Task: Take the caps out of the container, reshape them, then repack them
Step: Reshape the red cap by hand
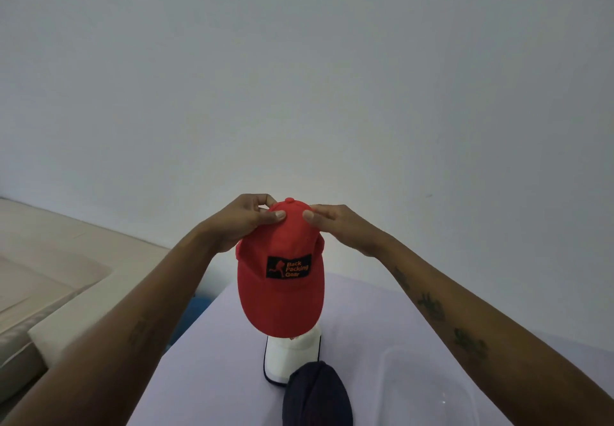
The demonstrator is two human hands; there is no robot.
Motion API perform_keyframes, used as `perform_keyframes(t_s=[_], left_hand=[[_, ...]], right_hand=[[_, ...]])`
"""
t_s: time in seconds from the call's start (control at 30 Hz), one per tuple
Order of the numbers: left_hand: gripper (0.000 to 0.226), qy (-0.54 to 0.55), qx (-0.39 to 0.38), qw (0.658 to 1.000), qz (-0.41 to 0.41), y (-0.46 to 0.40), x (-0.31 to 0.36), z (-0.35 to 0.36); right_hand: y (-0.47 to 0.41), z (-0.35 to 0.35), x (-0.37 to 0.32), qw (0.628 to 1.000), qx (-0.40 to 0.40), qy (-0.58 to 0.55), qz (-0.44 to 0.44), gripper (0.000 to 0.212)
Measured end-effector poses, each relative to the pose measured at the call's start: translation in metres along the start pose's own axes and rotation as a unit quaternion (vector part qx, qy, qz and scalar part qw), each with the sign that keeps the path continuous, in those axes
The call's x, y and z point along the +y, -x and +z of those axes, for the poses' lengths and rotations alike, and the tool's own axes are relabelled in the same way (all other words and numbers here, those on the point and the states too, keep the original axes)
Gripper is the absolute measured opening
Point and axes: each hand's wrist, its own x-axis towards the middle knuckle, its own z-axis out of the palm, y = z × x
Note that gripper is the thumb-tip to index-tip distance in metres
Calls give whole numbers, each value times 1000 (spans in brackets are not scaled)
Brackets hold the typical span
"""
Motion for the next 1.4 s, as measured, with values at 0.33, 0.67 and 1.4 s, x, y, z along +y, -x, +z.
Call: perform_keyframes(t_s=[0.33, 0.67, 1.4], left_hand=[[13, -3, 82, 994, -67, 18, -35, -15], [41, -22, 145, 975, -167, 44, -125, -23], [19, 91, 286, 902, -309, 96, -319, -2]], right_hand=[[-30, 52, 9, 995, 59, -48, 71, 29], [-46, 126, 64, 961, 84, -184, 190, 23], [-28, 285, 217, 954, 74, -93, 276, 27]])
